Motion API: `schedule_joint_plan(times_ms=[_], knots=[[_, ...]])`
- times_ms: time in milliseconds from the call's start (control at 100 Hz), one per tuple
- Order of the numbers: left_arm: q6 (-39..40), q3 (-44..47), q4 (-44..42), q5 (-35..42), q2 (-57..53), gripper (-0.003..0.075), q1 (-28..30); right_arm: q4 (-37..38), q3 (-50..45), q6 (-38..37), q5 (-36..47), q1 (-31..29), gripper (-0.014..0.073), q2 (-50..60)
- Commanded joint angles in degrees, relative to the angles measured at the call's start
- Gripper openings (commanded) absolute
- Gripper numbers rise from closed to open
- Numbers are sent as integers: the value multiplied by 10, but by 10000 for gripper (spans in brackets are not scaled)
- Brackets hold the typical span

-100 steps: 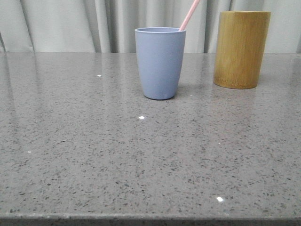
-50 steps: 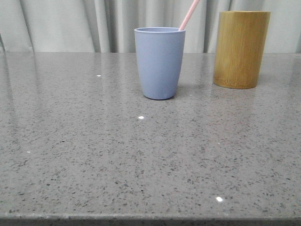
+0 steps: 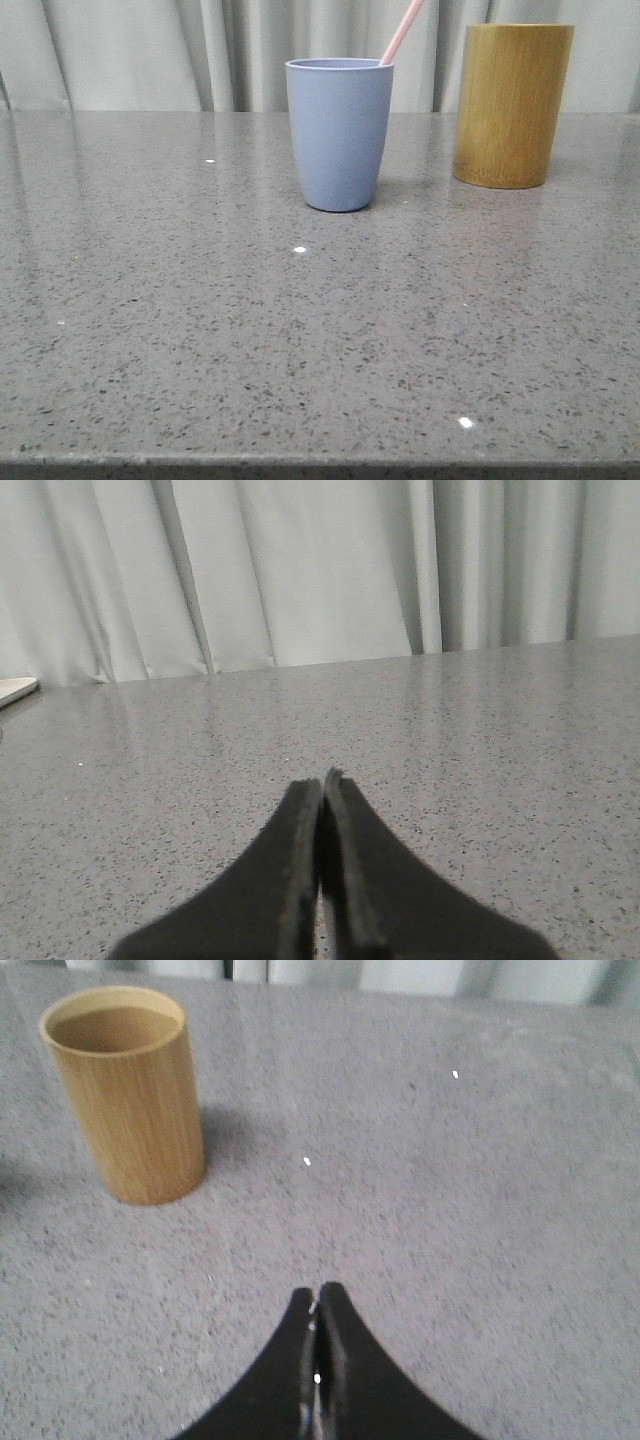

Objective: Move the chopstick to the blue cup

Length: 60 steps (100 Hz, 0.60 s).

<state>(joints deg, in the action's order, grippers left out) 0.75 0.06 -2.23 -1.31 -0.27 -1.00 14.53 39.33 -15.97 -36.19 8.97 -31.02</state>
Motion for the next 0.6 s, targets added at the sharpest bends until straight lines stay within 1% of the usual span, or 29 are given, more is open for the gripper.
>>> schedule_joint_plan(times_ms=[0,120,190,310,500,590], knots=[[5,6,1,49,-19,-19,0,4,-26,19,106,-4,-68,29],[5,6,1,49,-19,-19,0,-15,-119,54,211,-4,-68,100],[5,6,1,49,-19,-19,0,-29,-177,73,252,-4,-68,145],[5,6,1,49,-19,-19,0,-46,-260,87,266,-4,-68,222],[5,6,1,49,-19,-19,0,-57,-338,91,266,-4,-68,329],[5,6,1,49,-19,-19,0,-73,-358,108,281,-5,-68,324]])
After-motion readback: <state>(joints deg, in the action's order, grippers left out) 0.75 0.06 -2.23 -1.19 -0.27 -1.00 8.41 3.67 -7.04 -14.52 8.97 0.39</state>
